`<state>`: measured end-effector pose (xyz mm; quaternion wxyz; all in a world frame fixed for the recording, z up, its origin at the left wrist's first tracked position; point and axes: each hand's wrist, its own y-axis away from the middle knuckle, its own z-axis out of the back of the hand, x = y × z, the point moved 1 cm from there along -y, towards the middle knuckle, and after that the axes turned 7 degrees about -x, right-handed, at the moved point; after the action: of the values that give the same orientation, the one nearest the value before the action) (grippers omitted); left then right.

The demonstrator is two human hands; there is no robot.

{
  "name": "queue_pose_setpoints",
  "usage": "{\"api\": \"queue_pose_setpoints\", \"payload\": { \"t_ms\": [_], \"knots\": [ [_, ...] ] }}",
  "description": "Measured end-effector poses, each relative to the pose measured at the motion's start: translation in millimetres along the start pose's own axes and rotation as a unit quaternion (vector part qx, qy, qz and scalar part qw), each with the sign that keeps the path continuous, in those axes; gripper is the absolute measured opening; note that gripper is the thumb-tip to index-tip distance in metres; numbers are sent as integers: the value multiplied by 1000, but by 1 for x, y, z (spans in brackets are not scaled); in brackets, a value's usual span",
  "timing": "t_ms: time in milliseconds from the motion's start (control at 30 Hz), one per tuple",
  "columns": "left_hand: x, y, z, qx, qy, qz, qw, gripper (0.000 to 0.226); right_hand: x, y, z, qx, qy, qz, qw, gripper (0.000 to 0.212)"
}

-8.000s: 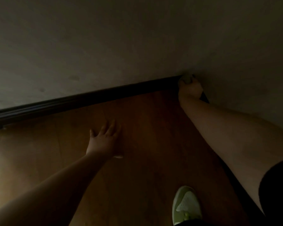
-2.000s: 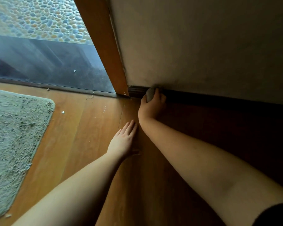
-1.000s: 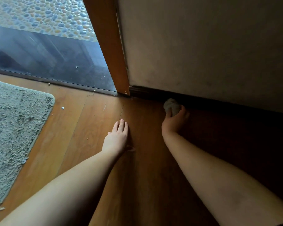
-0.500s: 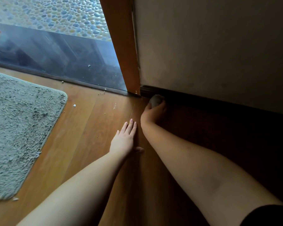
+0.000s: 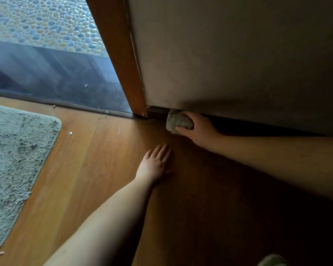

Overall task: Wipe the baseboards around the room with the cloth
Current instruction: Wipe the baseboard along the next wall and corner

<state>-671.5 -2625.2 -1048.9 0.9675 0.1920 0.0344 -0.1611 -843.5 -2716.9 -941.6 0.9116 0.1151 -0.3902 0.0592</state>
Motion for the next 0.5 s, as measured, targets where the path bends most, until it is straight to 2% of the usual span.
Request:
{"api": "queue_pose_setpoints", "payload": {
  "t_ms": [100, 233, 367, 433, 500],
  "knots": [
    [-26, -18, 5, 2, 14, -42, 999, 85, -40, 36, 64, 6, 64, -11, 998, 57],
    [-55, -26, 1, 8, 24, -102, 994, 87, -86, 94, 114, -31, 52, -56, 997, 56],
    [-77, -16, -8, 24, 12, -139, 990, 106, -112, 131, 113, -114, -10, -104, 988, 54],
    [-85, -9, -15, 49, 5, -126, 991, 124, -121, 139, 106, -148, -44, -119, 981, 53],
    [-90, -4, -20, 71, -12, -108, 992, 132, -126, 143, 98, -166, -70, -126, 976, 54]
  ]
}}
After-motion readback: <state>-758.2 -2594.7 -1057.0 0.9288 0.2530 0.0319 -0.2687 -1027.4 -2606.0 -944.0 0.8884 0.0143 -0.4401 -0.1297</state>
